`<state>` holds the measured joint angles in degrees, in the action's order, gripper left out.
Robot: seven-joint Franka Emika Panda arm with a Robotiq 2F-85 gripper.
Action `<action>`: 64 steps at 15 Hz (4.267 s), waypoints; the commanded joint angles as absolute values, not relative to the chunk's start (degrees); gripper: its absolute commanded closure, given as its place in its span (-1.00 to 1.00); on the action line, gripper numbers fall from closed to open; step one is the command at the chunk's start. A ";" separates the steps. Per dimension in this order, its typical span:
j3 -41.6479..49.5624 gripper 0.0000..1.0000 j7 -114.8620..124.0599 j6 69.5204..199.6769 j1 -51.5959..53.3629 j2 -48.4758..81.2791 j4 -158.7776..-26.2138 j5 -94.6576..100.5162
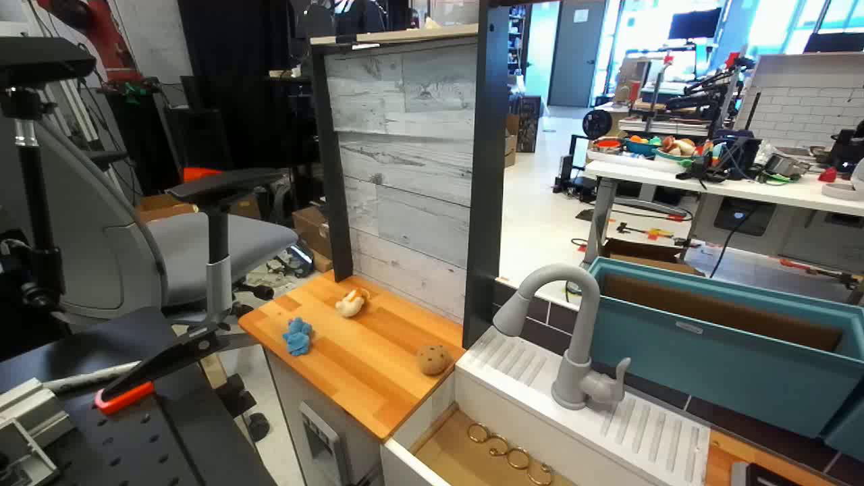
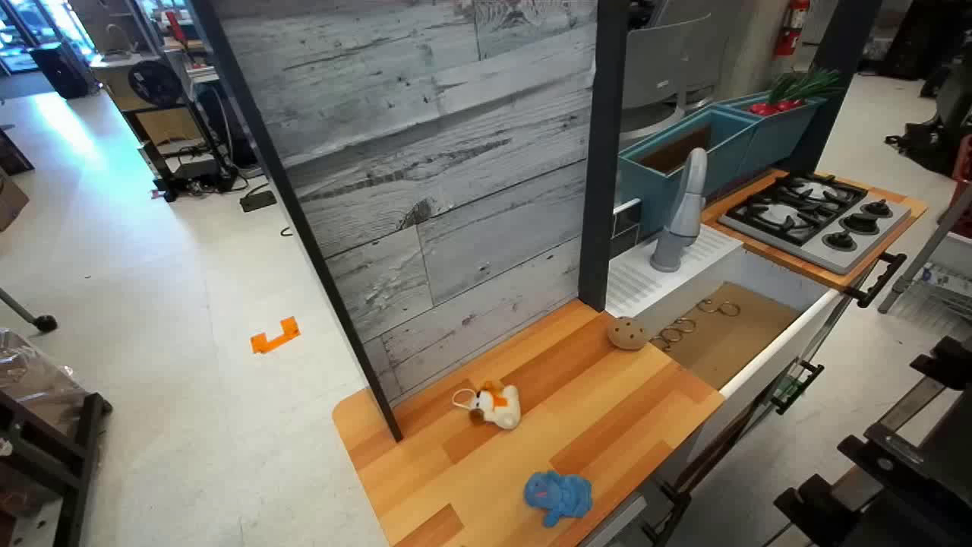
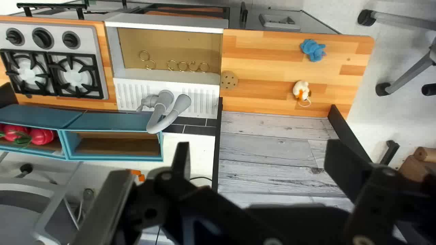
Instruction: Move the plush toy to the bottom right corner
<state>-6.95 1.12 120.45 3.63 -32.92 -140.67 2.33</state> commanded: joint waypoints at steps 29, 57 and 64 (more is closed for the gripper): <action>-13.30 -1.00 8.79 133.48 9.67 11.26 -123.96 12.55; -5.62 -1.00 4.47 150.57 20.18 61.53 -89.28 12.06; -4.88 -0.31 2.97 149.79 20.78 66.27 -84.75 12.61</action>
